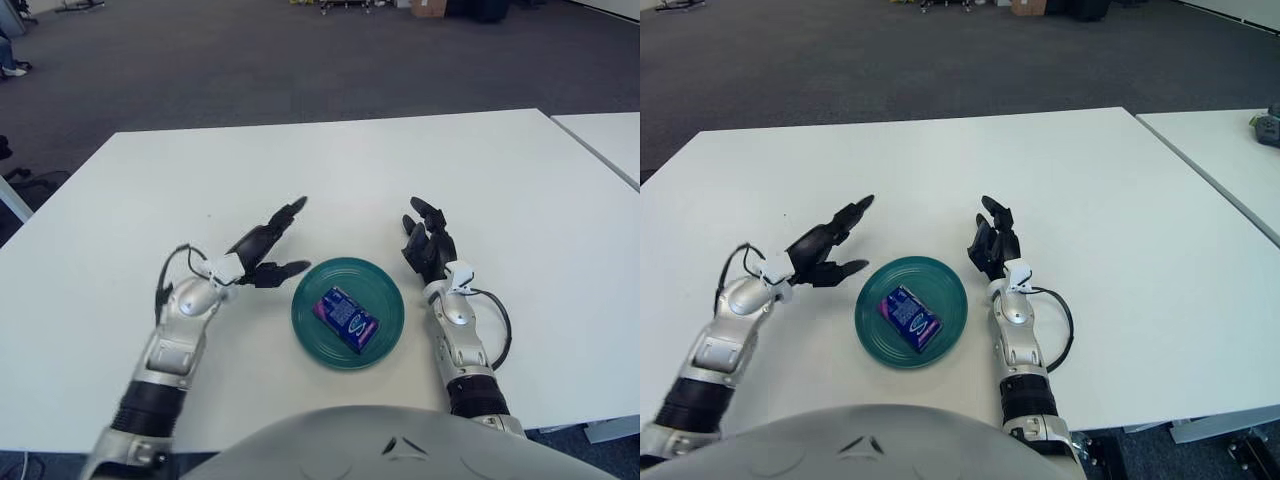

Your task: Put the gum into the plate.

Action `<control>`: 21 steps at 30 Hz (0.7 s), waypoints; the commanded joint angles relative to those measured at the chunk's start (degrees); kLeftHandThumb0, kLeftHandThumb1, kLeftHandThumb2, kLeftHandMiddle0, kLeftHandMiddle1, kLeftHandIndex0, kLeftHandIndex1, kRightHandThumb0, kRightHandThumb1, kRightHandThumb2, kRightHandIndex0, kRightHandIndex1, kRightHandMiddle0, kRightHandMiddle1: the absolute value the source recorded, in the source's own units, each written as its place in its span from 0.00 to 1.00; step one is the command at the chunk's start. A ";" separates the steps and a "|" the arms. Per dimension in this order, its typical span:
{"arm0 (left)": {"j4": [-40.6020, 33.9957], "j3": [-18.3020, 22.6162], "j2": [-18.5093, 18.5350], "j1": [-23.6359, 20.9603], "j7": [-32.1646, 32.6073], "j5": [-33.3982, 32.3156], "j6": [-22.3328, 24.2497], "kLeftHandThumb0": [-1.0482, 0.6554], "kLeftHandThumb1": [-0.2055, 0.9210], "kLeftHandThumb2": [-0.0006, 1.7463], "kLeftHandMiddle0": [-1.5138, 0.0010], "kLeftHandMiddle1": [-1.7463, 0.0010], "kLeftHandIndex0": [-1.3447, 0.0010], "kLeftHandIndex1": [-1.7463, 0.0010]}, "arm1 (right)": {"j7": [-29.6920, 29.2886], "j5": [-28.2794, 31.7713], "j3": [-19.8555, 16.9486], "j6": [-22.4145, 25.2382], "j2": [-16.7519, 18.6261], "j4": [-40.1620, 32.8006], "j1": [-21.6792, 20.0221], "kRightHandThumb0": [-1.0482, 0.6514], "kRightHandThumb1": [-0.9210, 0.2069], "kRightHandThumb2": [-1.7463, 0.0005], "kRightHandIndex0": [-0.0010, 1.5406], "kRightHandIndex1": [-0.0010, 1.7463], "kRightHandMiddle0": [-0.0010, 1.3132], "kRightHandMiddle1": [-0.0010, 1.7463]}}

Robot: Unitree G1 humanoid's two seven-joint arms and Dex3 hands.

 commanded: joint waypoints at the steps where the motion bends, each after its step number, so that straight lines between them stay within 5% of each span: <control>1: -2.53 2.58 -13.18 6.66 14.74 -3.07 1.37 0.00 1.00 0.41 1.00 1.00 0.99 0.99 | 0.21 -0.25 1.00 4.65 0.43 2.81 5.12 0.12 0.00 0.44 0.22 0.00 0.00 0.37; 7: -0.13 3.50 -18.10 9.10 18.74 -4.84 -0.30 0.00 1.00 0.50 0.99 1.00 0.96 0.98 | 0.91 -0.34 1.65 5.53 -0.32 0.84 6.24 0.11 0.00 0.45 0.22 0.00 0.00 0.36; 21: 11.13 3.14 -17.62 9.17 20.13 -5.46 -8.23 0.00 1.00 0.58 0.98 1.00 0.99 0.87 | 3.77 0.81 2.21 7.23 -1.40 -3.56 8.64 0.11 0.00 0.46 0.24 0.01 0.00 0.35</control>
